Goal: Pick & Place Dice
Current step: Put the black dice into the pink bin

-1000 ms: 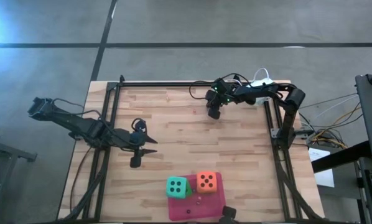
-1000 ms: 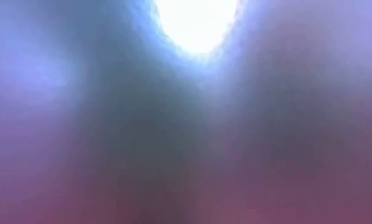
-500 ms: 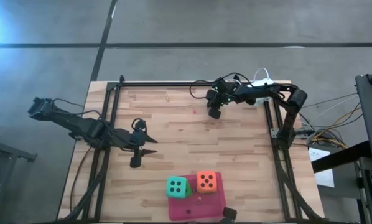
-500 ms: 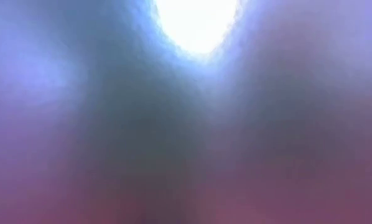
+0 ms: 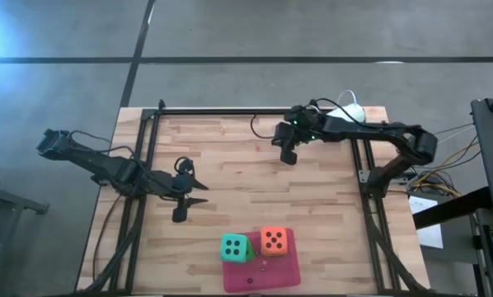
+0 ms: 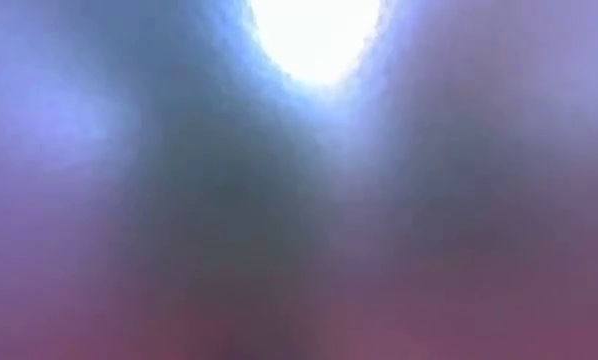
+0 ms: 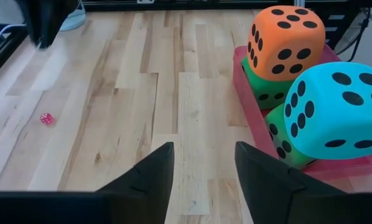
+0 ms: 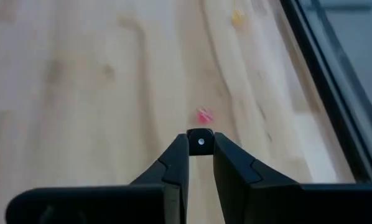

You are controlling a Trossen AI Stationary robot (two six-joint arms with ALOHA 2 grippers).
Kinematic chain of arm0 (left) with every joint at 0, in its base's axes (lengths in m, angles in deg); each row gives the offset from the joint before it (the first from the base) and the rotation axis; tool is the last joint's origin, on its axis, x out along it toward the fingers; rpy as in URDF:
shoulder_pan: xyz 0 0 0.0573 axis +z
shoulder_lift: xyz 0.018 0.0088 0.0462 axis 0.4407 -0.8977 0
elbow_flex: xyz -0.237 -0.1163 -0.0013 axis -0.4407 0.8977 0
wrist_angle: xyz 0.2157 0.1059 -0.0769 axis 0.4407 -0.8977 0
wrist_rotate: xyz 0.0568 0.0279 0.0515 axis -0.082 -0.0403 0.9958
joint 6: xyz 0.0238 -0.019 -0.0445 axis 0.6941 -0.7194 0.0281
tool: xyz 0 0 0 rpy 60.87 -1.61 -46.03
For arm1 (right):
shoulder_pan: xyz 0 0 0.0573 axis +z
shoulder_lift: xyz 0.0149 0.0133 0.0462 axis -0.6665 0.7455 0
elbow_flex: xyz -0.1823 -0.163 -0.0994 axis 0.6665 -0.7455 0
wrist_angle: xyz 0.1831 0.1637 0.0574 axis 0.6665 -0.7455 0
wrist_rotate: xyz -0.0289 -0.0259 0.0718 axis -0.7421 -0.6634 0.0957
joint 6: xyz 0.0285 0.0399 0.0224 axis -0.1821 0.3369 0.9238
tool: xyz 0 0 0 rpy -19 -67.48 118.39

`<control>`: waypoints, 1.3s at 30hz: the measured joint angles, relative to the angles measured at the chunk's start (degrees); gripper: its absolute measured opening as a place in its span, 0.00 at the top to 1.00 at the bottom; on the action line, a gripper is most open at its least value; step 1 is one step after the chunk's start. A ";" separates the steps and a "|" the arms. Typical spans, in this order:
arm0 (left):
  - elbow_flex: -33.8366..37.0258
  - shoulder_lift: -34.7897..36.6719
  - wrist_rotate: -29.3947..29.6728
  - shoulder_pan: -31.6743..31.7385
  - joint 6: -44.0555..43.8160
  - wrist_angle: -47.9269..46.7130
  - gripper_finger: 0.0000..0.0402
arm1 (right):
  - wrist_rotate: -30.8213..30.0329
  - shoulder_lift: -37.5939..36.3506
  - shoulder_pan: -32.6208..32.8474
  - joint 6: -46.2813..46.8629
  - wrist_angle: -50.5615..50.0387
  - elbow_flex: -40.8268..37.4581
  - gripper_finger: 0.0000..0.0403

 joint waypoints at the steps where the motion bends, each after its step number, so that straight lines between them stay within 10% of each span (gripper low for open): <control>1: 0.00 0.00 0.00 0.00 -0.02 0.00 0.58 | -0.15 -1.68 1.40 0.22 -0.68 0.00 0.89; 18: 0.00 -0.02 -0.01 0.00 -0.13 0.07 0.60 | -1.37 -14.62 31.82 6.73 -3.54 0.00 0.89; 39: 0.02 -0.04 -0.01 -0.01 -0.15 0.33 0.53 | 3.78 0.25 43.66 4.09 -1.84 11.31 0.89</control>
